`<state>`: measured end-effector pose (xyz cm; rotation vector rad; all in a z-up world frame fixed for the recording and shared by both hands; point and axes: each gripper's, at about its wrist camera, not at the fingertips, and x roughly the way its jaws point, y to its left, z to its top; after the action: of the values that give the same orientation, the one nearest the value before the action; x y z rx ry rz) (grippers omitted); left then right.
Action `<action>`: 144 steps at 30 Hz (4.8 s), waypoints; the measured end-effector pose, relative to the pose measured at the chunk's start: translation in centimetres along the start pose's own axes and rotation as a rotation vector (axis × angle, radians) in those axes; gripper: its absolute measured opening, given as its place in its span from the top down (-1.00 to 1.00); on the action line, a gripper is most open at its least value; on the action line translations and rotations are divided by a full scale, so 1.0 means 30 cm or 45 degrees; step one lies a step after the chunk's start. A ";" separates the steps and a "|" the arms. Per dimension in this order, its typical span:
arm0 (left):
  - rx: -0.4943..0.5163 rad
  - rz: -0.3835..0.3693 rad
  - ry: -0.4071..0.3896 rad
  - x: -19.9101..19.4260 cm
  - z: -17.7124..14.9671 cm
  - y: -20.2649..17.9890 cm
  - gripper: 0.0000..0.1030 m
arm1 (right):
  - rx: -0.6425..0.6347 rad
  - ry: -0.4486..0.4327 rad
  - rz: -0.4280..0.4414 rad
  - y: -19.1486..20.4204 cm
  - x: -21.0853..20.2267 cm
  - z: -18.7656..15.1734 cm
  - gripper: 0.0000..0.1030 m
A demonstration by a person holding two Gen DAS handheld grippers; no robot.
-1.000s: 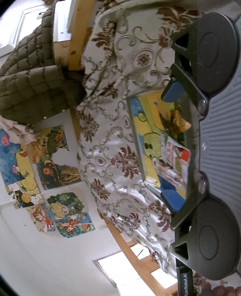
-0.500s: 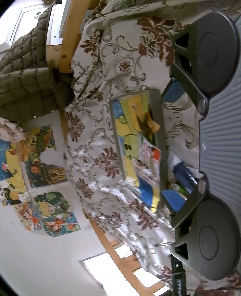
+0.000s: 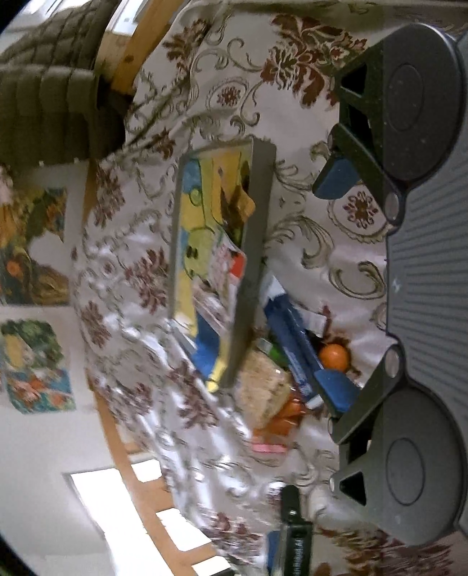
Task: Organize snacks
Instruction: 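Move both tools back from the tray toward the remaining snacks, then grasp the blue tube with the left tool while the right tool grasps the orange mandarin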
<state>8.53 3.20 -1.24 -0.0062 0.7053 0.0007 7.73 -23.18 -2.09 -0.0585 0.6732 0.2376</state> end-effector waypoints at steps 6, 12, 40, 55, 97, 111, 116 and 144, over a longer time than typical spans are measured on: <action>0.099 -0.051 -0.011 0.022 0.001 -0.033 -0.99 | -0.136 0.096 0.032 0.071 0.067 -0.021 -1.00; 0.149 -0.128 0.010 0.078 0.010 -0.073 -0.99 | -0.317 0.170 0.049 0.144 0.150 -0.053 -0.99; 0.094 -0.461 0.093 0.264 0.025 -0.178 -0.84 | -0.294 0.168 0.060 0.144 0.245 -0.038 -0.97; 0.124 -0.446 0.118 0.305 0.031 -0.231 -0.60 | -0.250 0.208 0.085 0.145 0.275 -0.039 -0.64; 0.098 -0.415 0.270 0.309 0.032 -0.211 0.18 | -0.073 0.337 0.195 0.118 0.344 -0.026 0.72; -0.033 -0.305 0.357 0.233 -0.034 -0.136 0.15 | -0.132 0.259 0.230 0.137 0.352 -0.030 0.17; -0.012 -0.313 0.334 0.262 -0.019 -0.155 0.13 | -0.156 0.238 0.217 0.146 0.356 -0.030 0.16; 0.024 -0.342 0.293 0.326 0.015 -0.179 0.15 | -0.166 0.236 0.198 0.147 0.375 -0.016 0.35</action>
<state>16.28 -2.18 -7.22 -0.0840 0.9300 -0.2679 14.89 -16.72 -9.37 -0.1547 0.8471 0.4296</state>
